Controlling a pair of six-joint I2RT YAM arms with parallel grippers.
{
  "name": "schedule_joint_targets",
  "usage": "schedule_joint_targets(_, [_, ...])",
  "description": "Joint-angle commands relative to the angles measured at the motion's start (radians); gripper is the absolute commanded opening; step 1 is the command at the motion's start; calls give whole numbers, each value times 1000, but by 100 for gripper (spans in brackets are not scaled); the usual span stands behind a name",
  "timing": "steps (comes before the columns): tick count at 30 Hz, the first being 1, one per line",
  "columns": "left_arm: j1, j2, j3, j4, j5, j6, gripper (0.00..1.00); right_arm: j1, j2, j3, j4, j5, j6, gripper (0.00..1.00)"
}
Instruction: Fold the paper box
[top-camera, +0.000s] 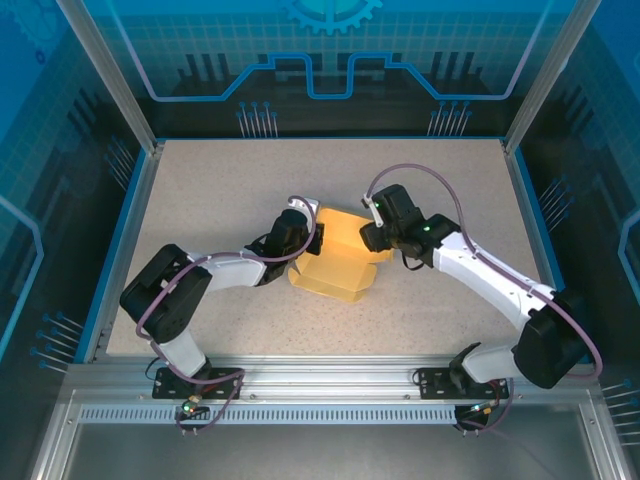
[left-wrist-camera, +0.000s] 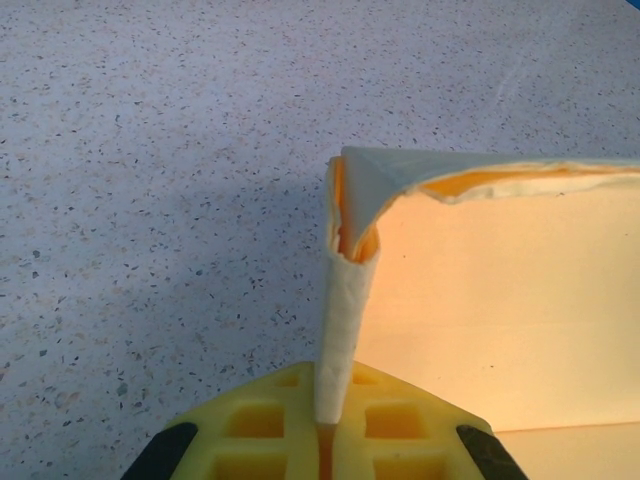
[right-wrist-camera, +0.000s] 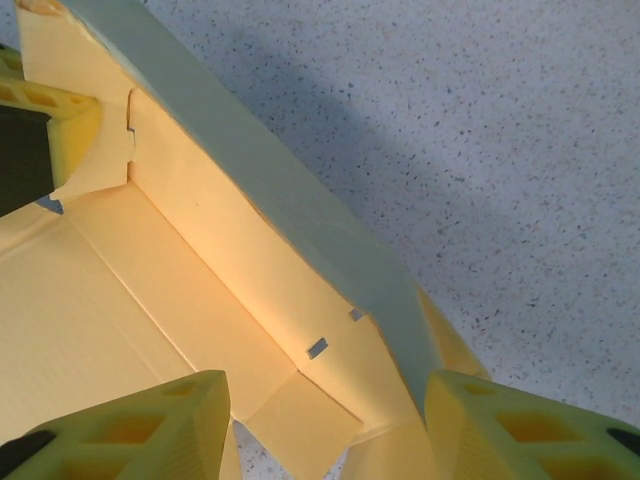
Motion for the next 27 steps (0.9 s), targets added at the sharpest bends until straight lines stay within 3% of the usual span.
schedule_joint_targets(1, [-8, -31, 13, -9, -19, -30, 0, -7, 26, 26, -26, -15, 44, 54])
schedule_joint_targets(10, [-16, -41, 16, -10, -19, -38, 0, -7, 56, 19, 24, -100, 114, 49])
schedule_joint_targets(23, [-21, -58, 7, -17, -24, -37, 0, -32, 63, -42, 227, -225, 201, 45])
schedule_joint_targets(27, [-20, -59, 1, -17, -36, -40, 0, -35, 59, -40, 200, -221, 189, 45])
